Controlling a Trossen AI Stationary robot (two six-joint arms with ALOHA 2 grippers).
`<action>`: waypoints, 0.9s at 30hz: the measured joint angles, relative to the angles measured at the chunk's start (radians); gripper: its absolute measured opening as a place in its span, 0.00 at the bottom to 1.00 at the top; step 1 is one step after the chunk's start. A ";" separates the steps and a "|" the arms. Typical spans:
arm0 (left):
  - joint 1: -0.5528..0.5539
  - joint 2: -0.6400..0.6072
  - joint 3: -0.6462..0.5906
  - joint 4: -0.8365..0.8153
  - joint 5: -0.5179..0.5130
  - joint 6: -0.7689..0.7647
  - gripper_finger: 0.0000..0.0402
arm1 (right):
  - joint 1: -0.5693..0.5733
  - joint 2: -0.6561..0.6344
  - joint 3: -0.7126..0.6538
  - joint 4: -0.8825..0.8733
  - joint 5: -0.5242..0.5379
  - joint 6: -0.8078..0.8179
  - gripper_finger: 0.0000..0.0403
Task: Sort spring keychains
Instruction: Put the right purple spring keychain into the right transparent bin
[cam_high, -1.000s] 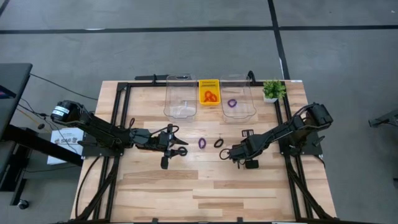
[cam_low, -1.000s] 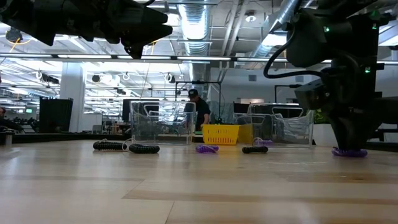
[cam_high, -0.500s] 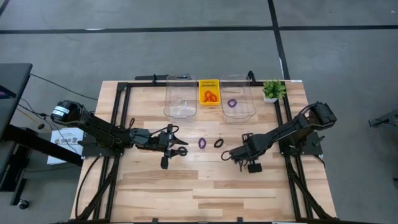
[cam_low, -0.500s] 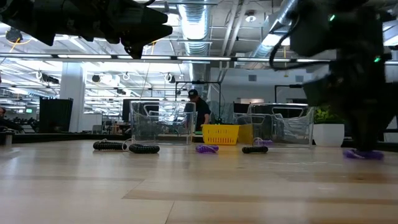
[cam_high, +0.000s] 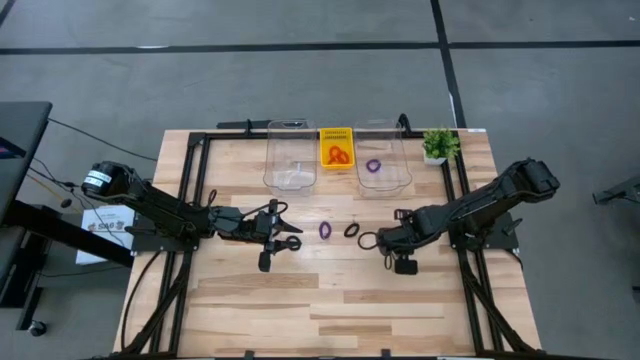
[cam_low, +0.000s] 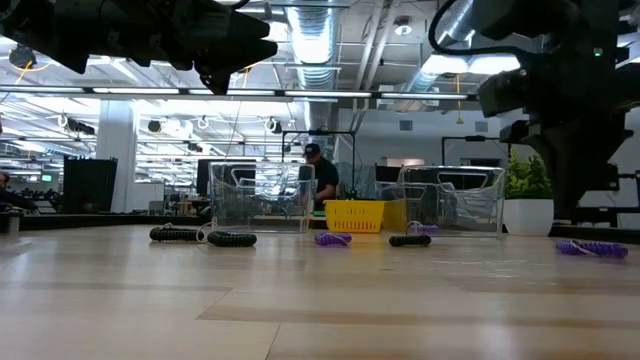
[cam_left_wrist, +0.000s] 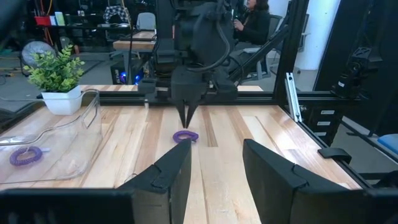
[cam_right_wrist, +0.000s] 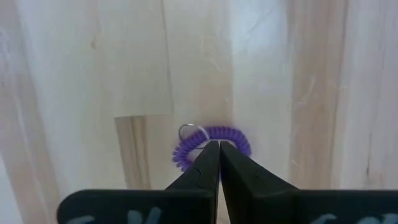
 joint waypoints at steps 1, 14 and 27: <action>0.000 0.000 0.000 0.000 0.000 0.000 0.35 | 0.000 0.001 0.000 -0.004 -0.003 0.000 0.01; 0.000 0.000 0.000 0.000 0.000 0.000 0.35 | -0.009 0.164 0.000 -0.018 -0.045 -0.011 0.01; 0.000 0.000 0.000 0.000 0.000 0.000 0.35 | -0.009 0.231 0.009 -0.012 -0.045 -0.021 0.03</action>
